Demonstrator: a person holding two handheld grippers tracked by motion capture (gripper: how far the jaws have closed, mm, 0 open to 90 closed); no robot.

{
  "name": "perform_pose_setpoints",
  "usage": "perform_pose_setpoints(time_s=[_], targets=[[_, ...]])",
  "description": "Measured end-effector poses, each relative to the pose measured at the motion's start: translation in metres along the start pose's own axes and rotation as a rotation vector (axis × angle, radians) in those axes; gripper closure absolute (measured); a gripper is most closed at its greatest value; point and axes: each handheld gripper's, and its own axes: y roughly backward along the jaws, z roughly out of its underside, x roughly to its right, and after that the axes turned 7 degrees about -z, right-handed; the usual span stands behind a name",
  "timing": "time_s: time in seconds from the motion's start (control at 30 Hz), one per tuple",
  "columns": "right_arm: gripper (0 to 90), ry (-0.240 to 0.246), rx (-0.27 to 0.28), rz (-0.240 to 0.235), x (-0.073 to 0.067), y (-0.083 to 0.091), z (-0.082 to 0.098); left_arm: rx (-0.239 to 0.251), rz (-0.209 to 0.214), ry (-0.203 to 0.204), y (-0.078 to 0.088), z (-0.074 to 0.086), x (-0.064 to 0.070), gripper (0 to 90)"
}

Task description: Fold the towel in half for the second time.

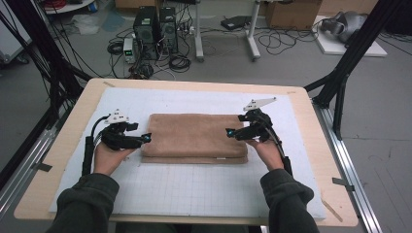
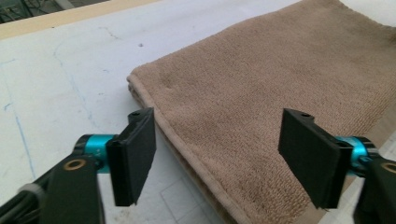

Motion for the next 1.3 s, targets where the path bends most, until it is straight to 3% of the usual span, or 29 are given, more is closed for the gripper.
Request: perform_pose_setpoints(time_s=[0.17,0.43,1.3], targets=[[17.4,0.005,0.009,0.009,-0.002,0.001,0.004,0.015,0.004,0.019,0.005,0.004,-0.003,17.5],[16.2,-0.013,0.031,0.006,-0.006,0.004,0.014,0.008,-0.013,0.012,0.009,0.005,-0.002,8.6],[12.3,0.003,0.034,0.025,-0.019,0.019,0.036,-0.003,0.022,-0.021,0.024,0.007,0.007,6.5]])
